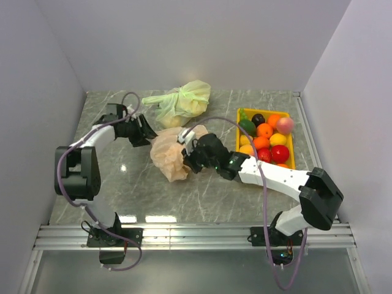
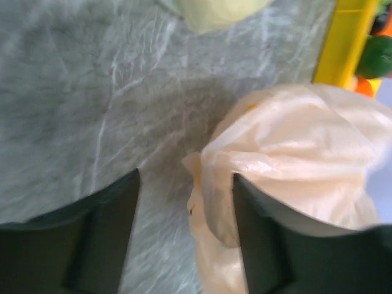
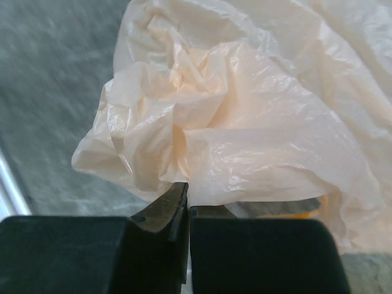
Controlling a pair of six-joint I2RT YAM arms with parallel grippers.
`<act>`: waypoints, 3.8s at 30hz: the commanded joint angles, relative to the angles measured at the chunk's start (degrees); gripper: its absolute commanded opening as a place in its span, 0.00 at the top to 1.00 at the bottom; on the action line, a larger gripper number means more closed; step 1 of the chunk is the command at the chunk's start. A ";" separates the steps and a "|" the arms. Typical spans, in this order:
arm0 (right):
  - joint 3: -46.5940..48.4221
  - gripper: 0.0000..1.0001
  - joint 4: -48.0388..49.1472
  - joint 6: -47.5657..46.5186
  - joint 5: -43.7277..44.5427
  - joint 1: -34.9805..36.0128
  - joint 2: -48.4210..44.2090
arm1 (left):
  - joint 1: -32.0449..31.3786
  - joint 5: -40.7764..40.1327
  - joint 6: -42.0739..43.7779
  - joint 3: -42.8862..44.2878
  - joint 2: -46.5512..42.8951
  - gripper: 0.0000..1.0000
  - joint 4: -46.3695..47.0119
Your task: Place the fake fruits into the plastic bag and tie a complex knot
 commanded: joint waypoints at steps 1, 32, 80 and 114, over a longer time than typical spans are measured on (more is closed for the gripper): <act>7.63 1.00 -2.37 11.18 -5.85 -5.11 -2.61 | 5.00 6.30 10.63 4.57 -11.95 0.30 -3.61; 13.62 1.00 0.51 45.33 -34.96 -16.65 2.23 | -3.76 17.59 65.58 -1.66 -48.19 0.01 -17.76; -0.80 1.00 46.99 95.68 -49.47 -23.51 7.06 | 7.06 19.59 41.34 -1.22 -47.22 0.01 -11.70; 20.20 0.41 -21.97 23.75 -30.51 -24.74 1.90 | -15.11 13.68 17.45 -3.77 -43.02 1.00 -13.02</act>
